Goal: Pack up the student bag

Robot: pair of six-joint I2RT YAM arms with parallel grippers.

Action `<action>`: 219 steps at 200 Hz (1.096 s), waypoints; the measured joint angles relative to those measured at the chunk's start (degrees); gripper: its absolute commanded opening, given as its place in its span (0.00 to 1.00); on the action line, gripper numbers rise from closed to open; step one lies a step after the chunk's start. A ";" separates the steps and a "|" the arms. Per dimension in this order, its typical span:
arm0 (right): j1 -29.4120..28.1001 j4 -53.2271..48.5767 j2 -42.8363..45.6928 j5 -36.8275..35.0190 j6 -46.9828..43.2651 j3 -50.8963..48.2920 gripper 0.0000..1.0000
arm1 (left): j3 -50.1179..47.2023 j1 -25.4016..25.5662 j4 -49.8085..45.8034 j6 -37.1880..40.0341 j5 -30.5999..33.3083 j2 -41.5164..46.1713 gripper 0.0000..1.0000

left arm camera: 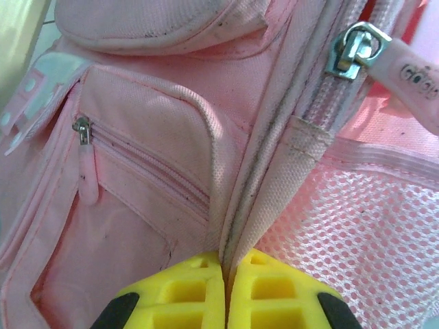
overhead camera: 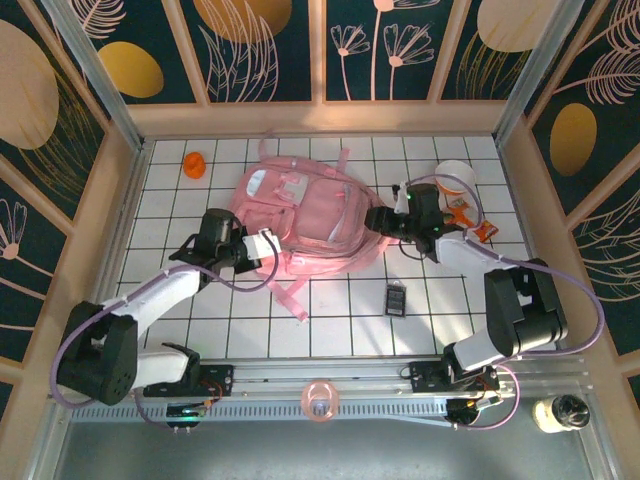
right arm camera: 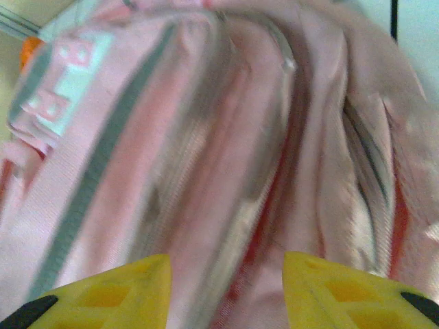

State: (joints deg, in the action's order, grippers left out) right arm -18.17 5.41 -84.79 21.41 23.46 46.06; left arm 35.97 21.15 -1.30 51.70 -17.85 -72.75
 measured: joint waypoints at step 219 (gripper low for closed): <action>-38.01 -24.59 -10.16 -24.35 19.02 23.78 0.35 | -3.02 0.94 1.46 -31.47 -7.93 3.58 0.00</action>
State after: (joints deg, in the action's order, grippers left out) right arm -56.18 -19.18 -94.96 -2.94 42.48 69.84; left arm 32.95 22.09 0.16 20.23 -25.78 -69.17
